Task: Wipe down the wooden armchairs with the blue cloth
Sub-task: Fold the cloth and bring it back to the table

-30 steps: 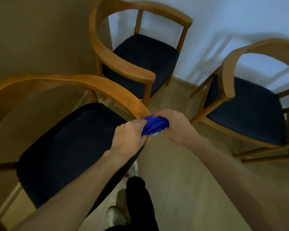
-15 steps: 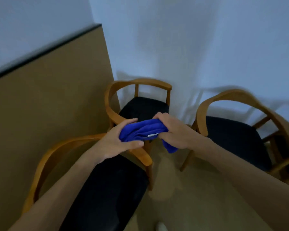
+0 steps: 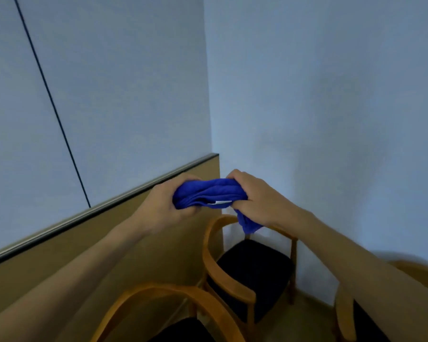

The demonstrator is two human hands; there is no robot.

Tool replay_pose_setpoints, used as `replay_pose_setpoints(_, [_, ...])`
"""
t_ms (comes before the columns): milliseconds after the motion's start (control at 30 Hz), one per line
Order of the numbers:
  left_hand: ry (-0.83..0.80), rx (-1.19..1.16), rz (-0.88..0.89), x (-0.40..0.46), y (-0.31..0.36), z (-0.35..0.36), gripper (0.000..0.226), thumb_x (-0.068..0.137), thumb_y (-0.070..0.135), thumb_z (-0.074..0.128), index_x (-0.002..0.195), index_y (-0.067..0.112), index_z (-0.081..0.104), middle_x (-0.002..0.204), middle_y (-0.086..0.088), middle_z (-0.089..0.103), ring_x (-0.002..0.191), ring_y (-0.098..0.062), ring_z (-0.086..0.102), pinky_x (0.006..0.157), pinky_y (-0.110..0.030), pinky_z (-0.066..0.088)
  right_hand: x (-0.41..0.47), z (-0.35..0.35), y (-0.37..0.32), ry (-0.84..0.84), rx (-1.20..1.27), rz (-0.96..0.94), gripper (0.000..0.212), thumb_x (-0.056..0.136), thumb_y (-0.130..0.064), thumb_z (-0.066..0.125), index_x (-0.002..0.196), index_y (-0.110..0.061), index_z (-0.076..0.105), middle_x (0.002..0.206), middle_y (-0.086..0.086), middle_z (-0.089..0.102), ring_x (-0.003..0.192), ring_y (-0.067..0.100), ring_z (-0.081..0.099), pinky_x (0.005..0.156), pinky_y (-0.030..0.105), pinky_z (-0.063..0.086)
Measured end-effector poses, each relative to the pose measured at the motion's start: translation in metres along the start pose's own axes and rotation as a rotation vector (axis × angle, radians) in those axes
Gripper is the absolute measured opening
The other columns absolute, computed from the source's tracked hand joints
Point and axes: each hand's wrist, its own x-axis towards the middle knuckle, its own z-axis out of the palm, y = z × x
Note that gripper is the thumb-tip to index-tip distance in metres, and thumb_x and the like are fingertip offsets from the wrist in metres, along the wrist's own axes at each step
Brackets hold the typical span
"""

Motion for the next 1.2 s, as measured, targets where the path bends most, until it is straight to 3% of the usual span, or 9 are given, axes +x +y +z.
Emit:
replay_pose_setpoints(267, [0.112, 0.128, 0.124, 0.05, 0.039, -0.049, 0.044, 0.082, 0.024, 0.074, 0.122, 0.028, 0.056, 0.106, 0.016, 0.065, 0.094, -0.003, 0.062, 0.079, -0.012, 0.046, 0.018, -0.073, -0.038, 0.081, -0.077, -0.12, 0.034, 0.087, -0.018, 0.061, 0.11, -0.039, 0.046, 0.098, -0.016, 0.059, 0.082, 0.002, 0.062, 0.065, 0.019, 0.048])
replay_pose_setpoints(567, [0.131, 0.168, 0.333, 0.109, 0.08, -0.094, 0.041, 0.084, 0.023, 0.072, 0.122, 0.029, 0.055, 0.102, 0.021, 0.063, 0.09, -0.001, 0.061, 0.075, -0.01, 0.046, 0.007, -0.141, -0.083, 0.244, -0.16, -0.114, 0.031, 0.088, -0.016, 0.059, 0.11, -0.036, 0.048, 0.093, -0.017, 0.061, 0.082, 0.002, 0.062, 0.066, 0.019, 0.044])
replay_pose_setpoints(867, [0.113, 0.145, 0.477, 0.13, 0.088, -0.133, 0.039, 0.085, 0.025, 0.07, 0.121, 0.028, 0.055, 0.102, 0.017, 0.064, 0.089, -0.006, 0.063, 0.073, -0.023, 0.051, 0.004, -0.159, -0.125, 0.337, -0.246, -0.089, 0.03, 0.088, -0.013, 0.06, 0.111, -0.031, 0.051, 0.091, -0.014, 0.064, 0.081, 0.005, 0.063, 0.066, 0.02, 0.046])
replay_pose_setpoints(1100, [0.138, 0.035, 0.548, 0.128, 0.082, -0.138, 0.038, 0.084, 0.028, 0.07, 0.118, 0.033, 0.055, 0.099, 0.019, 0.064, 0.086, -0.005, 0.062, 0.07, -0.021, 0.05, -0.004, -0.155, -0.145, 0.372, -0.299, -0.033, 0.031, 0.088, -0.012, 0.056, 0.11, -0.033, 0.05, 0.086, -0.014, 0.065, 0.077, 0.005, 0.065, 0.071, 0.03, 0.055])
replay_pose_setpoints(1200, [0.138, -0.021, 0.58, 0.126, 0.082, -0.134, 0.04, 0.082, 0.038, 0.072, 0.118, 0.036, 0.055, 0.1, 0.019, 0.064, 0.088, -0.006, 0.063, 0.071, -0.02, 0.05, -0.009, -0.151, -0.15, 0.393, -0.339, -0.006, 0.03, 0.089, -0.012, 0.054, 0.108, -0.033, 0.049, 0.088, -0.013, 0.065, 0.078, 0.005, 0.065, 0.071, 0.034, 0.055])
